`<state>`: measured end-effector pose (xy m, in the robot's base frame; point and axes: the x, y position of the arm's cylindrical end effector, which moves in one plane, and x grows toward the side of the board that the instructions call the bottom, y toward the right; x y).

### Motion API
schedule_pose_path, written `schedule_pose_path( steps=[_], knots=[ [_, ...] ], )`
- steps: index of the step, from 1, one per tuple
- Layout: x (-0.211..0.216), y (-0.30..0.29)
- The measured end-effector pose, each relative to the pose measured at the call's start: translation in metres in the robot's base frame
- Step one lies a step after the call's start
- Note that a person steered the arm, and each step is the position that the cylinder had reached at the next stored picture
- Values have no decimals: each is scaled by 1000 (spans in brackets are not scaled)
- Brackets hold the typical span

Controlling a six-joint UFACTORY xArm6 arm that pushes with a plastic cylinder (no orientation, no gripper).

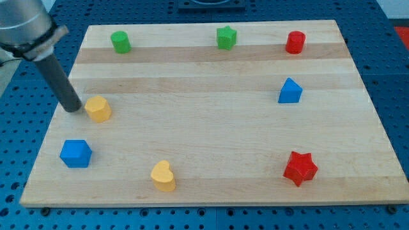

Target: Place the yellow hexagon above the yellow heart

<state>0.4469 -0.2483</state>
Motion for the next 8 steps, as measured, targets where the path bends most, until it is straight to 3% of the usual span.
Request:
schedule_pose_path(
  steps=[2, 3, 7, 8],
  knots=[
    [0, 108],
    [0, 131],
    [22, 172],
    [47, 179]
  ],
)
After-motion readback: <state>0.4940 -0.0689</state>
